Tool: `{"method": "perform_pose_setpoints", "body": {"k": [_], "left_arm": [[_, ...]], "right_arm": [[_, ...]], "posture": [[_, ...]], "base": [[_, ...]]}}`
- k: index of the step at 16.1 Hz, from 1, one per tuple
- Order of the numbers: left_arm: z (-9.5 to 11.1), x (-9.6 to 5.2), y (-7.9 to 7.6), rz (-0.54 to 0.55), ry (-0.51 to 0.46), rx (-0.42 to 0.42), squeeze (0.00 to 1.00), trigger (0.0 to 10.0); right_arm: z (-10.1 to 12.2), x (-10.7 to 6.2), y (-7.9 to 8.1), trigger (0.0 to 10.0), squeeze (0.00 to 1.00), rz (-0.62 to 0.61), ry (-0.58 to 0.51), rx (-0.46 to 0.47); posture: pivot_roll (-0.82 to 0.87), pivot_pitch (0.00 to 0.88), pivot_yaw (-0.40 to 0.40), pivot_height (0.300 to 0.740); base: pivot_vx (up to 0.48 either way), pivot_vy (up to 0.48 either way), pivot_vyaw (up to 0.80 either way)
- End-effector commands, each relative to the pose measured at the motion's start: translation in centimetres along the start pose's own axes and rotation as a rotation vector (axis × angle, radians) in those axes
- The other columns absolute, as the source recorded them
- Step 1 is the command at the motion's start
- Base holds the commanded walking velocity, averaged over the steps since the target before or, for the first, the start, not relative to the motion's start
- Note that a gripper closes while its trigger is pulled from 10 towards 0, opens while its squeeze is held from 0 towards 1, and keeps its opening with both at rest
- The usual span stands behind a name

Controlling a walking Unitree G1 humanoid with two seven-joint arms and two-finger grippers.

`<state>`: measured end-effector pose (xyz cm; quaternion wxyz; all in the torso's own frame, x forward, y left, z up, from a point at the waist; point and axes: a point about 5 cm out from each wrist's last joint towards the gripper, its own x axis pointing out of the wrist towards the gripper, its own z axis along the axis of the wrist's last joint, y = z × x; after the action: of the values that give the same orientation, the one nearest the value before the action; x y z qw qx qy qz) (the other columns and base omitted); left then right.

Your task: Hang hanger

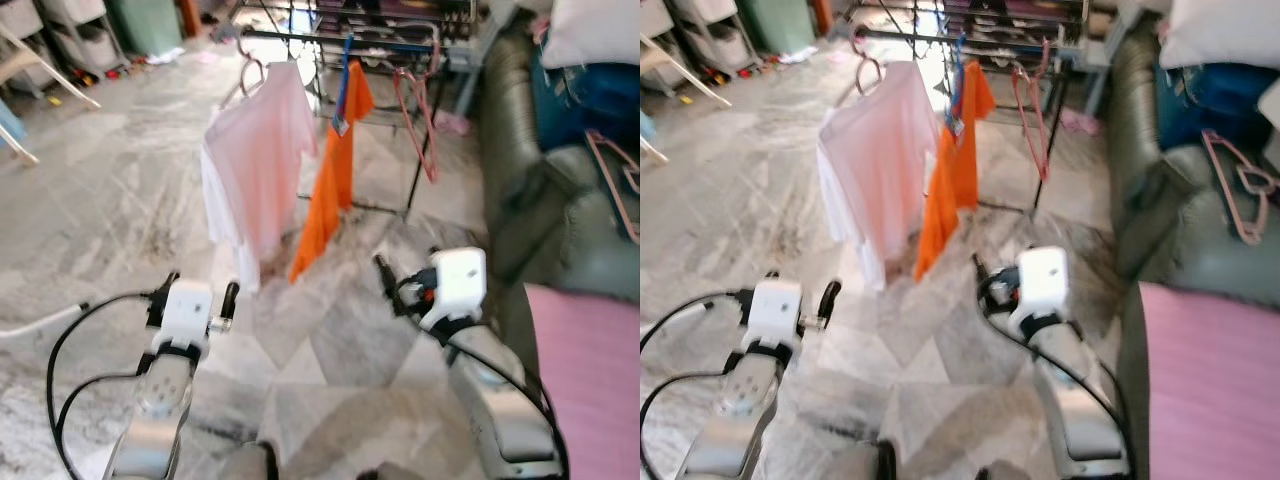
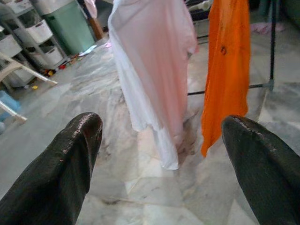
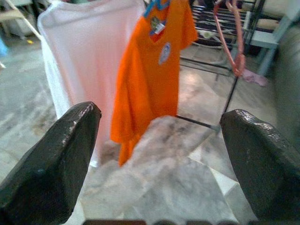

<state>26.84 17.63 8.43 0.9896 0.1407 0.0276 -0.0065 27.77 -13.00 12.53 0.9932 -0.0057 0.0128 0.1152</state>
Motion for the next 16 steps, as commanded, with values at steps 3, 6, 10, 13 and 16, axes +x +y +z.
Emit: {"method": "perform_pose_setpoints", "body": {"k": [3,6,10,13,16], "left_arm": [[-0.2,0.5,0.1,0.022,0.02,-0.015,0.0,10.0],[-0.3,0.6,0.0,0.029,0.029,-0.028,0.0,10.0],[-0.4,0.8,0.0,0.044,0.04,-0.028,0.0,10.0],[-0.4,0.9,-0.1,0.045,0.039,-0.027,0.0,10.0],[-0.7,0.9,-0.3,0.043,0.044,-0.029,0.0,10.0]], "right_arm": [[0.7,0.2,0.9,10.0,0.0,0.047,-0.031,0.009],[0.7,0.1,1.1,10.0,0.0,0.063,-0.03,0.006],[0.7,0.1,1.8,10.0,0.0,0.102,-0.033,0.012],[0.7,0.1,2.0,10.0,0.0,0.119,-0.032,0.012],[0.7,0.0,2.2,10.0,0.0,0.142,-0.031,0.006]], "posture": [[-0.03,0.189,-0.01,0.74],[-0.04,0.193,-0.012,0.74],[-0.03,0.197,-0.009,0.74],[-0.03,0.2,-0.014,0.74],[-0.04,0.202,-0.018,0.74]], "base": [[0.0,0.0,0.8],[0.0,0.0,0.8],[0.0,0.0,0.8],[0.0,0.0,0.8],[0.0,0.0,0.8]]}}
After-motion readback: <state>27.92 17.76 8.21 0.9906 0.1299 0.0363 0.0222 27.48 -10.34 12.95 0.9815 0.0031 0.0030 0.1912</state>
